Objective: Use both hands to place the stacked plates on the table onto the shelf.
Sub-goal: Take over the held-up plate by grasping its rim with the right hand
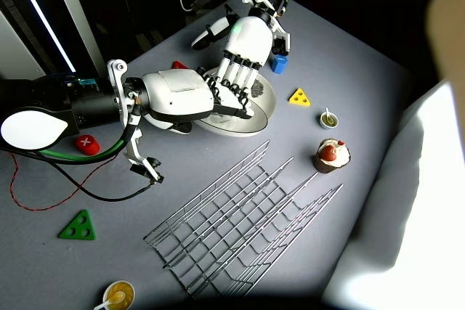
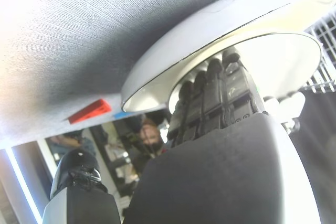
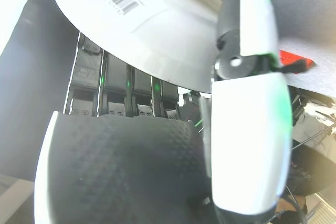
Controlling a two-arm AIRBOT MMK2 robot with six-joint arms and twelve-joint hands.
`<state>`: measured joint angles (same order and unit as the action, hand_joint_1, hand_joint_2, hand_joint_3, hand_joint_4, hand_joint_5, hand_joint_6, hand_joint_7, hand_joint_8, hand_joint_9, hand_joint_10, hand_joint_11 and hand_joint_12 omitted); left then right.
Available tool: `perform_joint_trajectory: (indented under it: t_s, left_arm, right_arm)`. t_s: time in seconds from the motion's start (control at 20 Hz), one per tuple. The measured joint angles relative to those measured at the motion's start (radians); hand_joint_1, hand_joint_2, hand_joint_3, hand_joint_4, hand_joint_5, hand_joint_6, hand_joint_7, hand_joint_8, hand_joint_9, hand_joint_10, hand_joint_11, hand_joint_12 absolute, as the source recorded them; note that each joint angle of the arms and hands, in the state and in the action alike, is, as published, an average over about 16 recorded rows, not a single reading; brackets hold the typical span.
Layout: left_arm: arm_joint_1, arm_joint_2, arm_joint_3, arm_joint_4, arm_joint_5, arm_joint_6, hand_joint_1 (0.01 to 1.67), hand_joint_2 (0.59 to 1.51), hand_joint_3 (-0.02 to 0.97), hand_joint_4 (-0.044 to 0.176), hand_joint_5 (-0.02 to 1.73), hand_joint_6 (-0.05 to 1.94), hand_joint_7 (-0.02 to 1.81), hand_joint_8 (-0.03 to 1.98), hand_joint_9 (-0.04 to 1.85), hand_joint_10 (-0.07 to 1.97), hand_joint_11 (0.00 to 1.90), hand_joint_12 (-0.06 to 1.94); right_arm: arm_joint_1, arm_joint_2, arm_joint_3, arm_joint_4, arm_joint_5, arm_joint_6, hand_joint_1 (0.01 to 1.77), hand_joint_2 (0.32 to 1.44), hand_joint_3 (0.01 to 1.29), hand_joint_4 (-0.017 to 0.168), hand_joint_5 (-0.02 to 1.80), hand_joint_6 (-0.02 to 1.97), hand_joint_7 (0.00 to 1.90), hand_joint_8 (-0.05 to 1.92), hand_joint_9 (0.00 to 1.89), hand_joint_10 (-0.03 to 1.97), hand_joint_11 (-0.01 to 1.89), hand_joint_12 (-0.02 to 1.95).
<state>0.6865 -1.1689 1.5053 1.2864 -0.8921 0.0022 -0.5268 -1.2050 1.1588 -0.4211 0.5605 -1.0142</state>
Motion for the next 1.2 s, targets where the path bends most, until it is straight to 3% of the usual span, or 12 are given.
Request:
perform_joint_trajectory:
  t_s: [0.65, 0.9, 1.2]
  left_arm:
    - [-0.011, 0.019, -0.001, -0.041, 0.004, -0.001, 0.11, 0.969, -0.007, -0.001, 0.11, -0.02, 0.11, -0.02, 0.15, -0.02, 0.15, 0.01]
    - [-0.039, 0.064, -0.003, -0.080, 0.024, -0.001, 0.11, 0.975, -0.006, 0.000, 0.13, -0.01, 0.15, -0.01, 0.18, -0.01, 0.15, 0.02]
    - [-0.078, 0.155, -0.009, -0.135, 0.049, -0.001, 0.10, 0.974, -0.006, 0.002, 0.14, 0.00, 0.19, 0.00, 0.20, 0.01, 0.15, 0.02]
  right_arm:
    - [0.001, 0.001, -0.034, 0.010, 0.025, -0.010, 1.46, 0.93, 0.01, 0.000, 0.92, 0.73, 1.01, 0.33, 0.94, 0.60, 0.87, 1.03]
    - [0.001, 0.003, -0.056, 0.019, 0.028, -0.009, 1.46, 0.91, 0.01, -0.002, 0.94, 0.83, 1.06, 0.33, 1.00, 0.63, 0.92, 1.21]
    - [0.001, 0.008, -0.082, 0.034, 0.028, -0.006, 1.46, 0.91, 0.01, -0.004, 0.96, 0.84, 1.11, 0.29, 1.05, 0.60, 0.97, 1.25]
